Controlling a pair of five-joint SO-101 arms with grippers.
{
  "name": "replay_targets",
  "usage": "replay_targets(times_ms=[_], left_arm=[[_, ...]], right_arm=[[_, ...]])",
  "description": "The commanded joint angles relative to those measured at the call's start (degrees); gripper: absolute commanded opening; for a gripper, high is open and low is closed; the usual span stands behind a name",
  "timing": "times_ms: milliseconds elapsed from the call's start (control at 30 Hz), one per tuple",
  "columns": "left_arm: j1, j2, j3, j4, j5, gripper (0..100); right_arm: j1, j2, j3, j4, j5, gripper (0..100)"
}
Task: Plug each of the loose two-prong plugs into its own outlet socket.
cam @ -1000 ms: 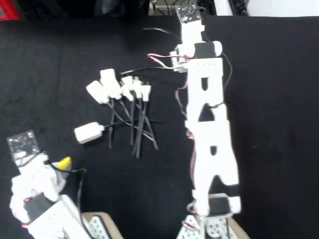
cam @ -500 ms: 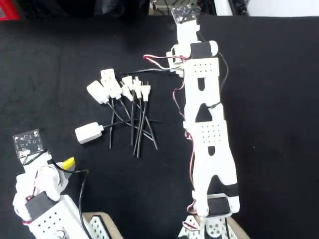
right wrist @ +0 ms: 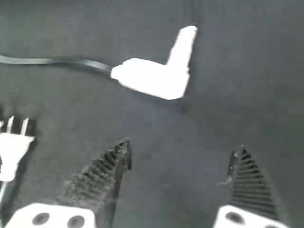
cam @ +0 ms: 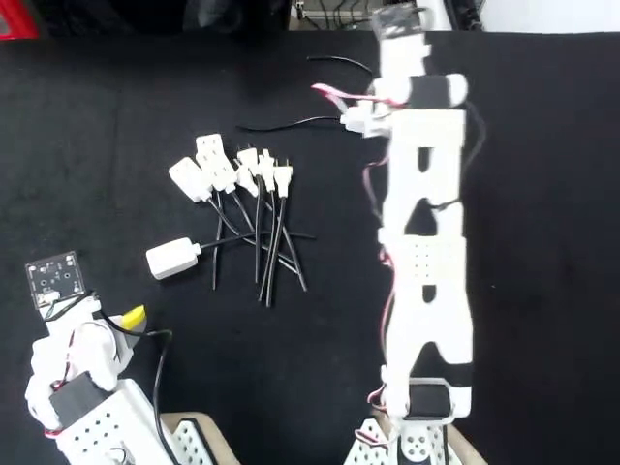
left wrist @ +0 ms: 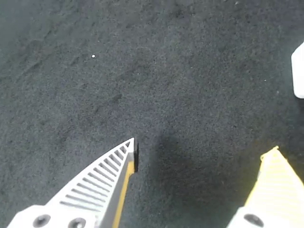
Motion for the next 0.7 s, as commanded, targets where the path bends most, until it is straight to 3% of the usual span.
replay_targets(times_ms=[0,100,267,367,533,667], left_arm=[[0.6,-0.3,-0.7,-1.1,0.0,39],[1.1,-0.3,-0.8,-1.1,0.1,39],[1.1,-0.3,-3.6,-0.7,5.8,39],[2.2,-0.3,-6.5,-0.6,11.2,39],[13.3,0.1,-8.7,-0.8,15.5,39],[23.8,0.2,-8.7,-1.5,15.9,39]], right_arm=[[5.2,-6.3,-2.1,2.1,0.4,18.3],[8.7,-7.3,-0.1,2.2,0.4,2.2],[13.6,-13.0,15.1,2.3,0.4,5.9],[15.6,-20.3,29.8,2.2,1.0,1.2],[16.3,-34.5,54.4,0.4,8.5,1.2],[16.5,-45.3,73.3,-9.3,11.3,1.2]])
